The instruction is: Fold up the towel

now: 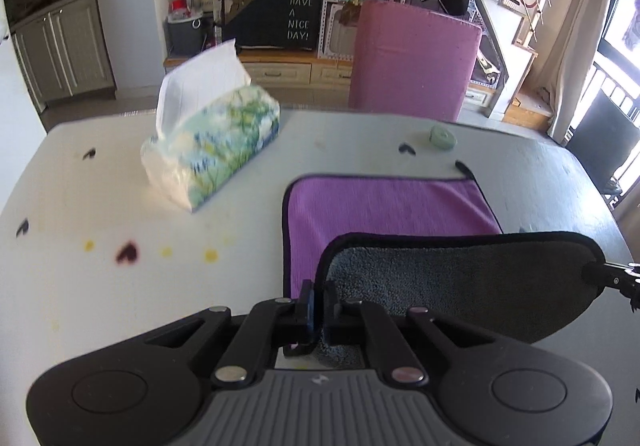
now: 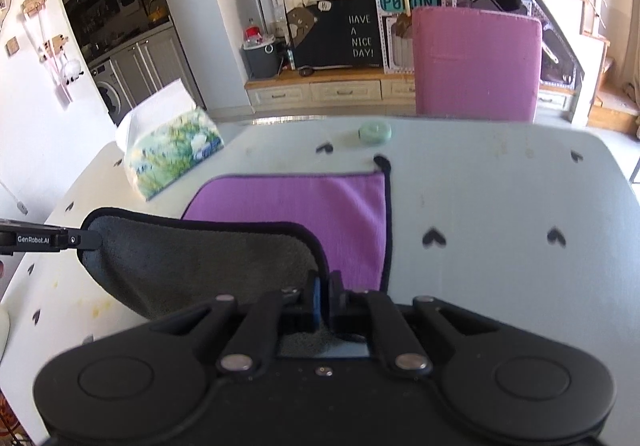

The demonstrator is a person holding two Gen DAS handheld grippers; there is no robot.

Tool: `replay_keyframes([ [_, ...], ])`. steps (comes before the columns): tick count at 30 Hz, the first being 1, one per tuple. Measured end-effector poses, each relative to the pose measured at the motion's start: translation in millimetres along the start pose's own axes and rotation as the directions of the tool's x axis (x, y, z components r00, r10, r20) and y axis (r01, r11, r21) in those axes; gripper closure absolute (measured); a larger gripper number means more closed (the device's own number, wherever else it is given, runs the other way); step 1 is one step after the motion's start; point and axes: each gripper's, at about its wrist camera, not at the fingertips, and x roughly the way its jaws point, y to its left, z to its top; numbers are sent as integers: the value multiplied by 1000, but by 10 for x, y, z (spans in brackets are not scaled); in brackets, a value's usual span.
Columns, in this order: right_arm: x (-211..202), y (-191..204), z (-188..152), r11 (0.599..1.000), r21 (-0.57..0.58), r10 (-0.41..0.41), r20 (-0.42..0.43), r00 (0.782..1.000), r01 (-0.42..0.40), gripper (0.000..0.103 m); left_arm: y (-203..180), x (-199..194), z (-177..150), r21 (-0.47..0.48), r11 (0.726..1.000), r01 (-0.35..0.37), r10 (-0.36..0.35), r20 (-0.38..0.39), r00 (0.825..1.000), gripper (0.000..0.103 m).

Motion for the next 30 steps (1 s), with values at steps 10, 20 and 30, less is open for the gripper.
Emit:
replay_keyframes([
  [10,308,6,558,999,-26,-31,31,999,32,99,-19,335,550,13,1000,-24,23,19,1000,99],
  [20,714,-77,894,998,16,-63,14,998,63,99,-135,765,912,31,998,-57,56,11,998,99],
  [30,1185,-19,1063,996,23,-90,-31,995,90,99,-126,1202,1034,28,993,-111,112,-57,992,99],
])
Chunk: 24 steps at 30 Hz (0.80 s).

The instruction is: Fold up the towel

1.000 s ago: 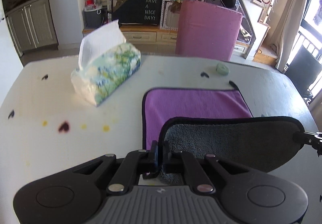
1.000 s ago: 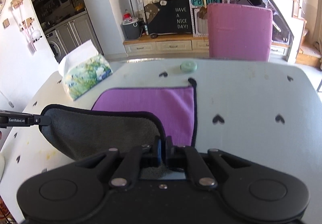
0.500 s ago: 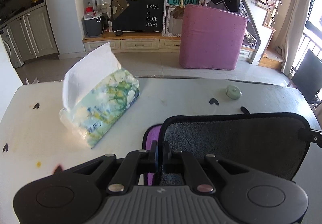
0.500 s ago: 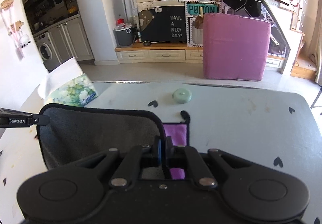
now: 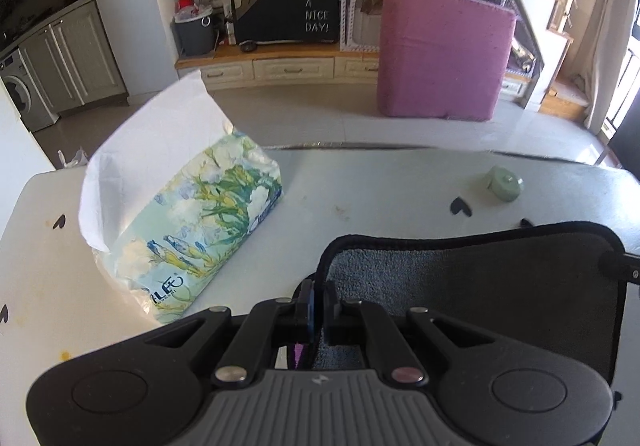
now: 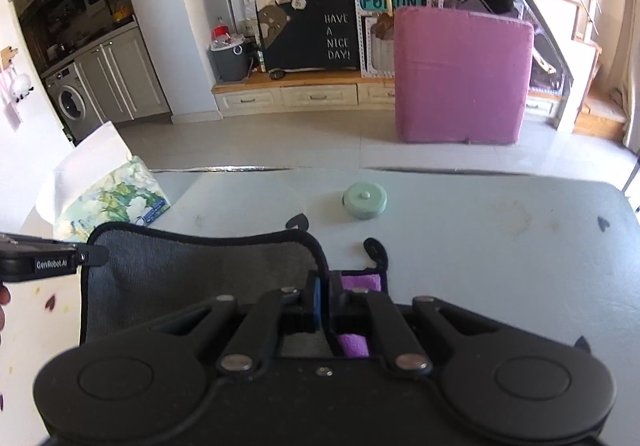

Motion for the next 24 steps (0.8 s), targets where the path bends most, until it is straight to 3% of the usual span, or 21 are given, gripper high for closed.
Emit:
replay_keyframes([
  [13,433,20,18,997,57,-54,-69,996,58,99,-91,350,101,27,999,-35,37,-63,997,99],
  [24,570,-101,-20,997,73,-25,-93,995,32,98,-71,491,53,9,1000,-28,29,-104,994,98],
])
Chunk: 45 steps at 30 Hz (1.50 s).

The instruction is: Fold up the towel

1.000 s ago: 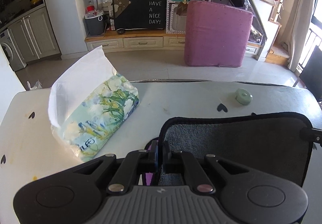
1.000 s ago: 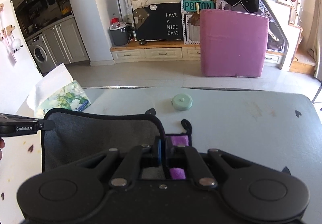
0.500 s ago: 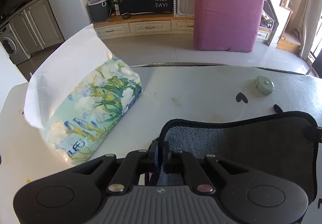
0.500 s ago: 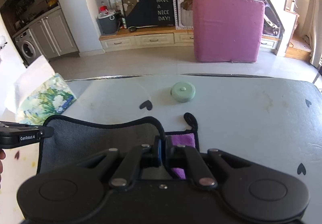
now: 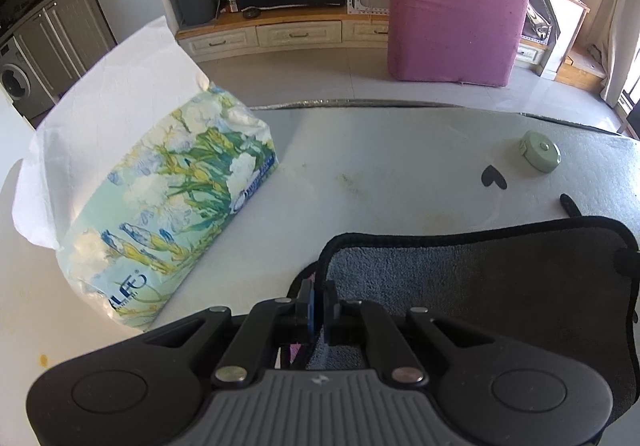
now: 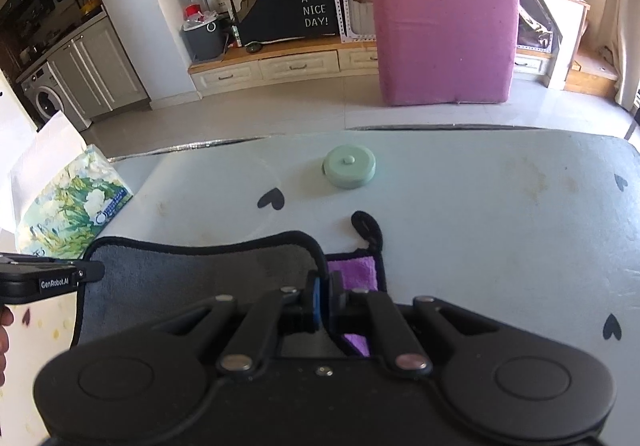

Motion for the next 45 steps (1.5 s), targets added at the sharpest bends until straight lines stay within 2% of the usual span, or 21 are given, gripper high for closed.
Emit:
replay_keyframes([
  [3,22,-22,-17,1000,7,5,-8,1000,-5,80,33,27,-8,-18,1000,18,-19,-18,1000,92],
  [4,22,-34,-19,1000,8,3,-7,1000,-3,70,35,38,-17,-21,1000,20,-21,-30,999,83],
  [5,22,-38,-22,1000,7,0,-8,1000,0,63,44,45,-21,-22,1000,21,-21,-41,999,69],
  [6,24,-46,-18,1000,9,2,-13,1000,-2,59,48,44,-27,-19,1000,21,-22,-47,999,63],
  [8,36,-72,-23,1000,20,15,-30,999,-14,48,46,37,-45,-10,1000,15,-15,-44,999,43],
  [9,41,-79,-27,1000,22,17,-36,999,-17,46,53,30,-53,-8,1000,14,-14,-47,999,38],
  [11,46,-88,-38,1000,21,15,-42,999,-14,34,77,5,-65,-17,1000,12,-13,-50,999,14],
  [13,45,-97,-52,1000,23,17,-49,999,-16,26,92,-27,-77,-27,1000,-12,11,-36,999,5],
  [15,45,-105,-70,999,25,26,-54,998,-24,17,107,-35,-82,-32,999,-7,6,-46,999,3],
  [17,41,-107,-91,999,23,31,-58,998,-29,1,117,-26,-92,-35,999,10,-12,-69,998,3],
  [32,-123,-125,-175,1000,2,-3,-97,995,3,0,176,-207,-277,-37,999,37,-41,-117,992,2],
  [45,-508,-36,-254,1000,-13,0,-59,998,-1,0,152,-642,-386,-36,999,34,-37,-91,995,2],
])
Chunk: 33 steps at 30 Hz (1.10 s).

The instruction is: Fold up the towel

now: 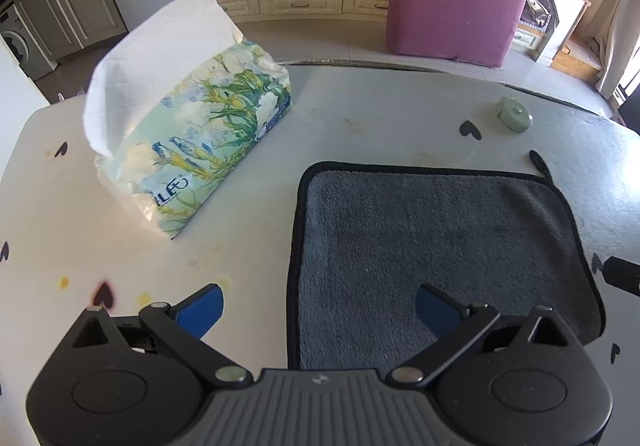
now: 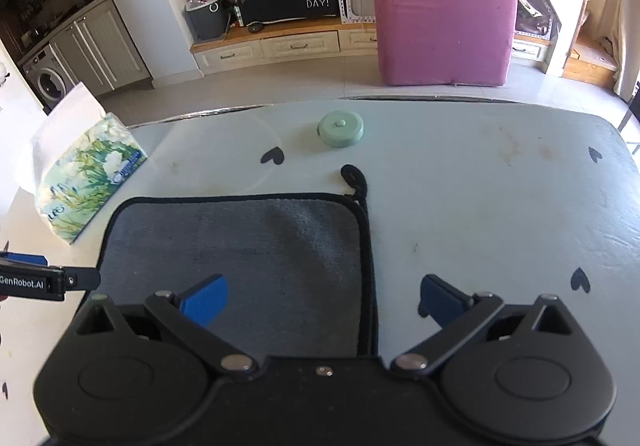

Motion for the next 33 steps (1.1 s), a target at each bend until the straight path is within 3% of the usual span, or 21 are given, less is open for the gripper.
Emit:
replay_keyframes([
  [21,-820,109,-329,1000,-5,-15,81,997,16,0,-196,-782,-498,32,999,1,-3,86,996,2],
  [33,-1364,145,-673,1000,-20,-13,160,987,16,0,-200,-1414,-911,36,999,5,-12,191,982,1],
])
